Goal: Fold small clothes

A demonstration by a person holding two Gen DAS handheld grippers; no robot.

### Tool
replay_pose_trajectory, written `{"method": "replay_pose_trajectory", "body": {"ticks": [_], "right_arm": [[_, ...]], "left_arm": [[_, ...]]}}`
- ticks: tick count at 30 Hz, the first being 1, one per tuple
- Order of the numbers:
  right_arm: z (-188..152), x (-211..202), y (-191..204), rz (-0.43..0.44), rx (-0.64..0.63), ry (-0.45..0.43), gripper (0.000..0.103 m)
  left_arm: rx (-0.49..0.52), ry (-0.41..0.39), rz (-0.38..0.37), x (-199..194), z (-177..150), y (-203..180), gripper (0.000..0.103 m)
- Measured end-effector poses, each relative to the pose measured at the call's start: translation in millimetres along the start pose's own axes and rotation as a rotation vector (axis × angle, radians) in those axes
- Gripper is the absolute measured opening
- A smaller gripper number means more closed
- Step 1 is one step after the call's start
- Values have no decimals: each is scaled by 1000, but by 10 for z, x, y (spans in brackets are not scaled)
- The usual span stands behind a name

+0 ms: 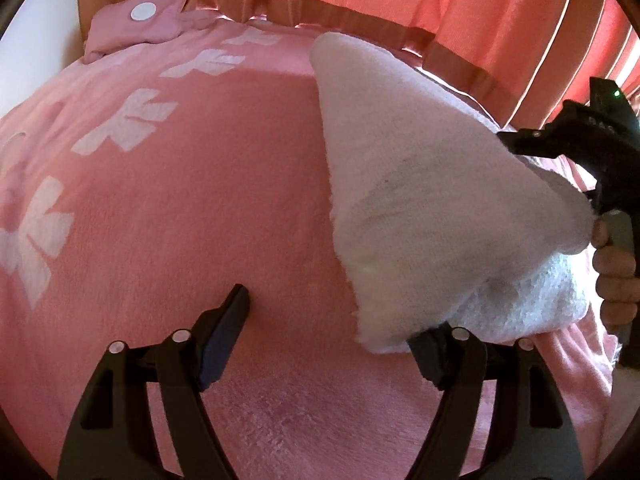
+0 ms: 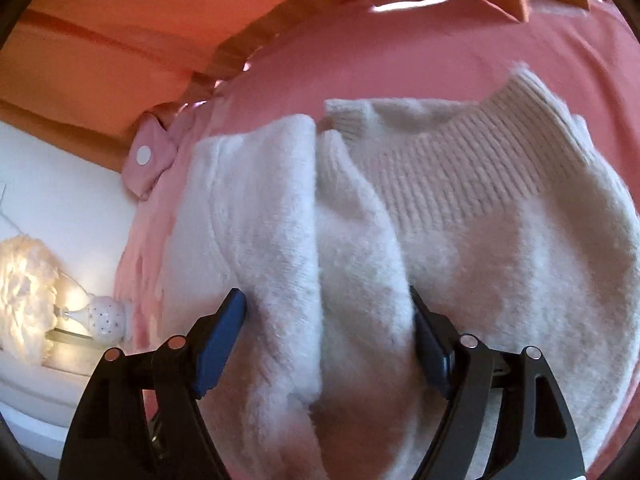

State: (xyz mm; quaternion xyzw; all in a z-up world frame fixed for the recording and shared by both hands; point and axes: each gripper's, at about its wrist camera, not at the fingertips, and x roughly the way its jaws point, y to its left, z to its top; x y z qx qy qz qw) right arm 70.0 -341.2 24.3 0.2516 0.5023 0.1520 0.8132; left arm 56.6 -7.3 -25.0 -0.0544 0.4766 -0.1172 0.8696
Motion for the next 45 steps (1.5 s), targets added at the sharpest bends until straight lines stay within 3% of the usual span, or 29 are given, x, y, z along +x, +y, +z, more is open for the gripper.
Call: {"method": "replay_pose_trajectory", "body": {"ticks": [1,2,5,7,9,10,11,12,14,16,18,20,22,23,24,26,28,30,33,34,36,38,40,41,43,45], "right_arm": [[0,-19,54,30,-14,-10,23],[-23,-164,170,57,-39,-84,22],[-200,-909,394,235,-111,-310,18],[-367,-1371,439,243,-140,-434,12],[-537,-1658,265,178,-130,-501,10],[-557,-1624,151,113,-107,-482,10],[-555,-1475,-68,-13,-69,-413,10],[-534,-1245,-312,-131,-27,-313,10],[-599,-738,-825,-269,51,-111,9],[-655,-815,-985,-145,121,-134,9],[-655,-989,-987,-126,126,-167,13],[-653,-1141,-922,-122,112,-217,23],[-620,-1172,-928,-31,145,-220,53],[-643,-1174,-980,-4,159,-223,59],[-627,-1138,-983,1,167,-222,62],[-551,-980,-949,-41,154,-194,66],[-502,-785,-963,-83,155,-141,68],[-403,-656,-897,-87,137,-123,68],[-332,-741,-638,-100,11,-148,18],[-311,-875,-570,-76,-3,-186,14],[-298,-1207,-469,-26,-27,-277,13],[-323,-1349,-521,-79,-49,-325,13],[-293,-1084,-717,-190,-37,-230,13],[-319,-776,-896,-249,-22,-117,13],[-389,-754,-964,-212,-15,-158,15],[-403,-993,-922,-194,27,-191,17]], "left_arm": [[5,1,-7,-11,4,-15,60],[10,2,-17,-36,17,-41,52],[22,-6,-34,-132,45,-117,46],[34,-35,-71,-263,76,-199,46],[77,-49,-81,-322,89,-326,46],[100,-46,-77,-306,86,-399,47],[111,-37,-72,-270,74,-441,46],[117,-20,-69,-206,65,-472,46],[111,39,-81,-53,22,-525,46],[99,52,-91,-31,-28,-569,45],[120,24,-97,-145,-44,-620,46],[137,3,-115,-277,-39,-662,47],[141,-16,-135,-433,-9,-684,48],[140,-21,-146,-492,14,-693,48],[130,-26,-162,-555,44,-708,48],[95,-50,-215,-640,124,-721,62],[49,-108,-265,-790,234,-744,64],[52,-156,-288,-885,335,-817,73],[89,-164,-236,-743,451,-978,77],[87,-143,-226,-644,475,-997,76],[74,-103,-212,-442,483,-1021,74],[77,-66,-169,-231,442,-1048,71],[80,-31,-142,-20,371,-1054,71],[94,-15,-121,78,324,-1080,73],[134,-37,-82,122,259,-1131,74],[160,-50,-60,92,219,-1153,75]]}}
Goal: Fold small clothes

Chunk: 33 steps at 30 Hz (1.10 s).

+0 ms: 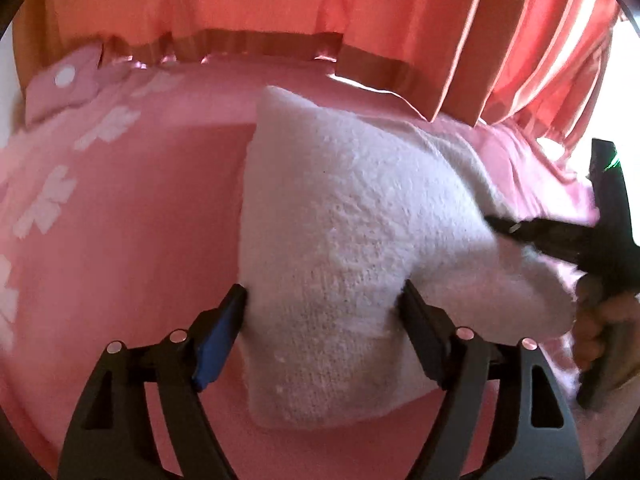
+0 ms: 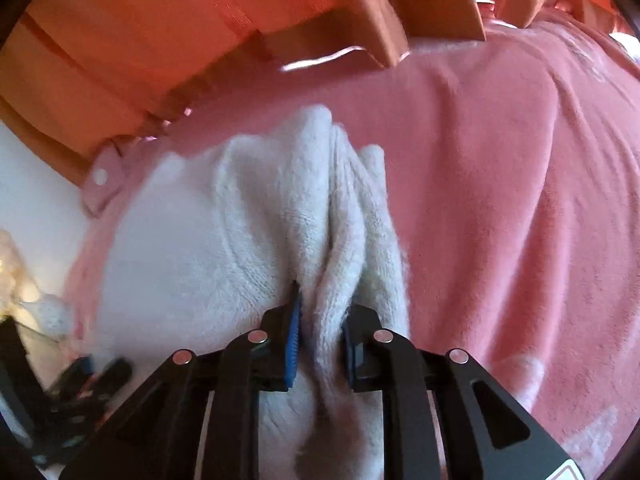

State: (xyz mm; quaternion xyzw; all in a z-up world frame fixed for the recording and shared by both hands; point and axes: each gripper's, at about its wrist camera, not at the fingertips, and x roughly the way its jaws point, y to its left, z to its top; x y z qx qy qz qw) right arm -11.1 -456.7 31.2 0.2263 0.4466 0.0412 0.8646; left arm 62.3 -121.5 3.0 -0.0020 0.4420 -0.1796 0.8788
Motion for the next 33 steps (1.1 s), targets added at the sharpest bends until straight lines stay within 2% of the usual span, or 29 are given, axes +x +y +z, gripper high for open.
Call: {"method": "replay_pose_trajectory", "body": {"ticks": [3,5,7,8,10,12,15,16,18,19,21,24,28,31,33], "right_arm": [[-52,-443,147,2,-36,-82,19],[-151,-589,316,27,-102,-62,21],[-316,-533,512,3,-211,20,21],[-449,-372,609,-57,-301,102,21],[-681,19,639,-157,-400,247,17],[-718,-5,678,-171,-398,234,16],[-685,-264,748,-102,-380,173,18],[-694,-252,718,-90,-371,181,18],[-779,45,590,-140,-366,270,16],[-805,136,556,-115,-363,289,15],[-759,89,565,-105,-338,289,14],[-669,-152,577,-53,-295,224,21],[-607,-348,505,-30,-209,147,23],[-483,-384,593,6,-191,114,25],[-402,-359,795,20,-214,95,25]], "left_arm": [[-12,7,-12,-67,3,41,75],[-19,8,-17,-140,-6,67,74],[-21,15,-17,-165,-31,53,74],[-14,22,-9,-149,-45,50,75],[-8,42,7,-86,-102,49,77],[-38,76,-14,-60,-145,79,77],[-16,70,4,-105,-183,70,77],[-6,73,10,-93,-191,66,78],[-4,86,12,-33,-211,84,81],[-4,96,12,-2,-221,85,82],[-12,107,12,7,-240,87,82],[1,98,11,-75,-233,62,82],[7,91,10,-132,-214,42,80],[3,97,11,-117,-210,26,80],[2,101,15,-117,-210,10,80]]}}
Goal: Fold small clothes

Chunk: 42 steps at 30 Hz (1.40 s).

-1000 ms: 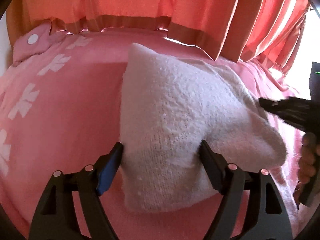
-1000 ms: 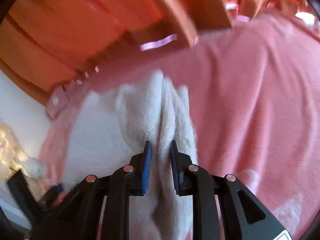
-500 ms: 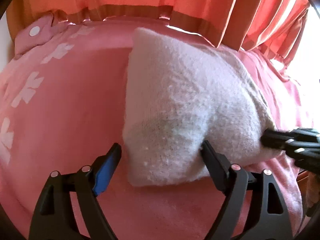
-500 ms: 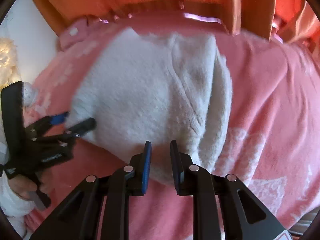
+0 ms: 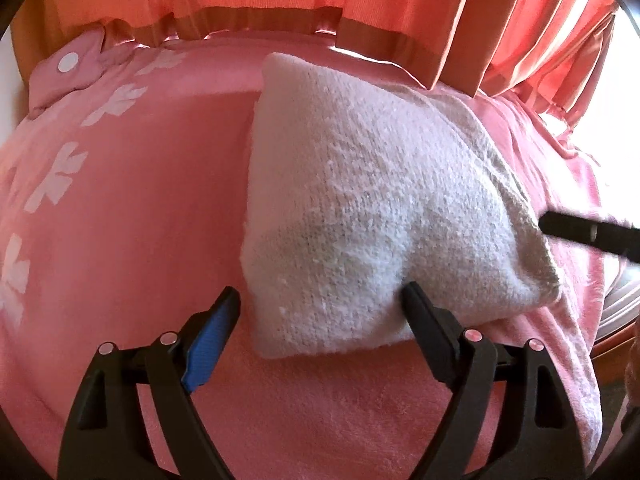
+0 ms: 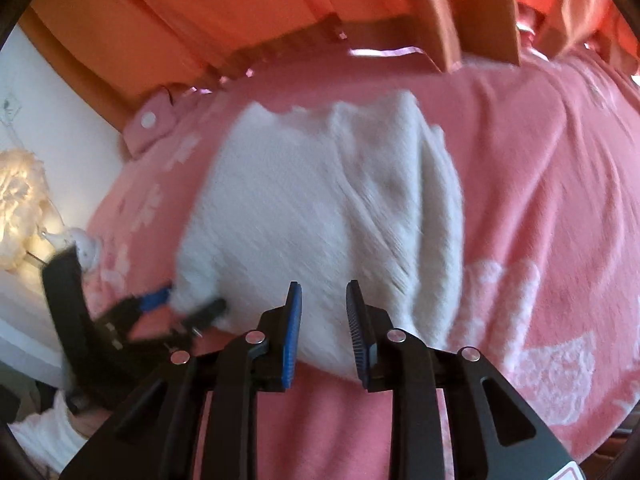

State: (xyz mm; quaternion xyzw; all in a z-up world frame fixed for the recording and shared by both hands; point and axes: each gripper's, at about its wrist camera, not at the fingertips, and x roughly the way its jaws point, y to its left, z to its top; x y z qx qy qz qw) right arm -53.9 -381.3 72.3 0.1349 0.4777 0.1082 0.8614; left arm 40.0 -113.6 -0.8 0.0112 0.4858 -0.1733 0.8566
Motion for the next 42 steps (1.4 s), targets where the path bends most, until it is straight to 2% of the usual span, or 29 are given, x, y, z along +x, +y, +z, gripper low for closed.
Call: {"method": "replay_pose_trajectory", "body": {"ticks": [5,7,9,10,13,14,15,16,19,22,25,26,29,31,33,35,36,37,38,39,40,42], "right_arm": [[226,238,385,37,-38,-7,25],[252,434,487,30,-64,30,25],[180,800,563,17,-73,124,26],[149,912,565,18,-77,118,26],[171,732,501,64,-25,82,25],[169,560,402,97,26,38,26],[147,433,306,103,63,-1,33],[98,250,146,73,117,-56,47],[-50,-25,-239,-15,220,-127,67],[-157,5,-670,-24,344,-73,69],[-198,232,-844,68,387,-1,75],[-194,356,-851,84,376,29,76],[-178,604,-785,119,366,68,85],[-176,755,-805,182,393,78,90],[-116,807,-786,209,399,69,95],[-58,839,-745,197,392,69,92],[-37,849,-718,190,386,70,85],[-6,834,-667,187,372,63,71],[12,780,-603,179,359,47,64],[45,710,-564,164,337,29,49],[85,605,-508,147,315,-3,41],[165,387,-376,147,293,-75,37]], "left_arm": [[1,10,-5,-63,-29,18,80],[0,9,-6,-119,-62,54,80],[-1,10,-6,-174,-105,113,80],[-5,14,-9,-196,-128,156,80],[-20,19,-31,-258,-145,273,81],[-30,13,-47,-291,-135,318,82],[-52,3,-73,-333,-109,380,84],[-81,-15,-108,-376,-72,445,88],[-159,-52,-191,-401,66,572,93],[-225,-36,-284,-219,234,602,94],[-250,21,-359,78,359,526,94],[-257,45,-365,182,390,501,98],[-248,65,-338,428,479,421,98],[-255,95,-362,565,507,416,98],[-284,117,-393,685,522,421,98],[-259,120,-386,704,571,365,98],[-247,130,-378,711,607,333,97],[-245,131,-378,699,639,321,91],[-235,129,-379,663,680,303,82],[-225,127,-382,636,715,296,78],[-206,118,-392,571,760,305,69],[-161,70,-418,384,883,301,62]]}}
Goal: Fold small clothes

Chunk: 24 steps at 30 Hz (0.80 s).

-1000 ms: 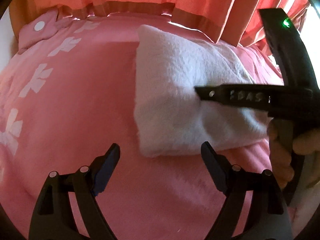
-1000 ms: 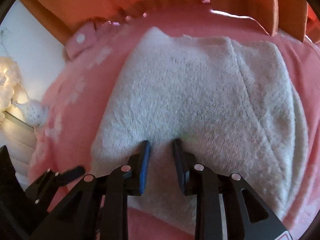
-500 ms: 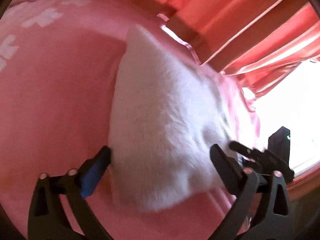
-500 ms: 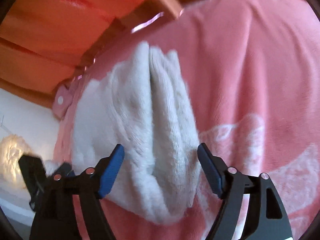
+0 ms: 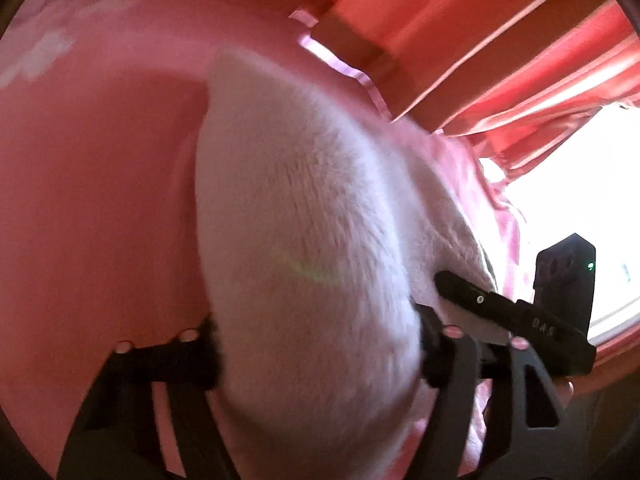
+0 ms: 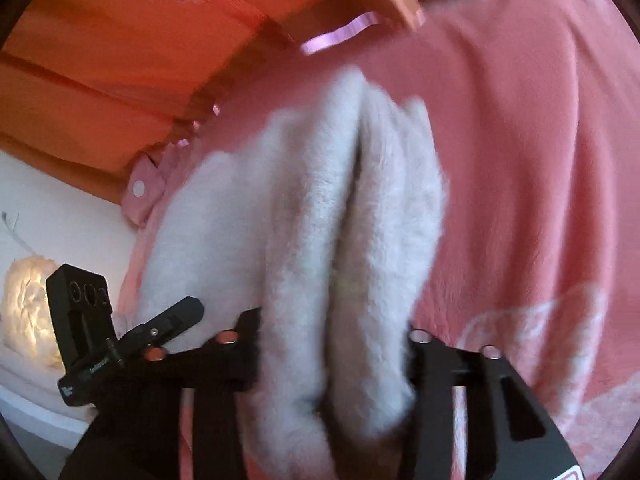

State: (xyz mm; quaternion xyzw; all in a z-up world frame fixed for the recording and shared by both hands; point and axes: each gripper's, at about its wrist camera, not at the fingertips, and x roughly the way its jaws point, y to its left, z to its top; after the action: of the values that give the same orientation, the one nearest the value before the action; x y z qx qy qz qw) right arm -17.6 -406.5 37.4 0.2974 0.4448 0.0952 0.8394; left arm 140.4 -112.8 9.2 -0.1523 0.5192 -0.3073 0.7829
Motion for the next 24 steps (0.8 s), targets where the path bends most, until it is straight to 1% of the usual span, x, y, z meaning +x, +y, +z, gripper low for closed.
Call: {"method": "replay_pose_trajectory", "body": {"ticks": [1,3,4,7,9,11,12,13,14,15,16,17,18,19,20,21,22,23,24], "right_arm": [[26,-98,111,-2,-22,-37,36],[117,-347,423,-10,-100,-132,35],[157,-499,634,3,-138,-188,34],[260,-849,1066,41,-212,-320,34],[364,-1072,1319,92,-251,-406,34],[446,-1162,1477,131,-269,-448,35],[490,-1142,1537,143,-275,-459,36],[552,-1074,1579,157,-275,-458,39],[634,-882,1589,174,-260,-431,41],[685,-702,1551,182,-238,-403,48],[737,-432,1458,172,-198,-359,55],[735,-245,1380,147,-165,-334,58],[727,9,1249,86,-117,-311,59],[704,202,1129,28,-80,-295,60],[658,383,994,-43,-48,-278,60],[606,542,919,-110,-44,-251,60],[590,649,912,-156,-57,-213,58],[590,716,972,-171,-95,-185,54],[611,709,1064,-151,-138,-203,51]], "left_arm": [[37,-31,-17,-133,74,-78,60],[97,-93,-47,-416,229,-236,59],[120,-120,-56,-538,287,-293,59],[218,-244,-88,-1085,532,-525,59],[278,-327,-100,-1381,647,-634,60],[317,-398,-102,-1630,741,-671,62],[328,-432,-93,-1719,808,-663,63],[328,-449,-81,-1788,851,-600,66],[319,-460,-63,-1802,886,-530,72],[296,-470,-31,-1757,920,-398,77],[274,-474,-6,-1688,940,-265,90],[244,-479,31,-1602,938,-107,95],[199,-474,92,-1431,936,137,95],[168,-446,148,-1281,932,313,95],[112,-395,225,-1086,907,562,94],[78,-376,250,-987,868,700,93],[52,-369,252,-928,810,810,93],[32,-370,248,-891,761,890,93],[14,-373,270,-863,730,931,93]]}}
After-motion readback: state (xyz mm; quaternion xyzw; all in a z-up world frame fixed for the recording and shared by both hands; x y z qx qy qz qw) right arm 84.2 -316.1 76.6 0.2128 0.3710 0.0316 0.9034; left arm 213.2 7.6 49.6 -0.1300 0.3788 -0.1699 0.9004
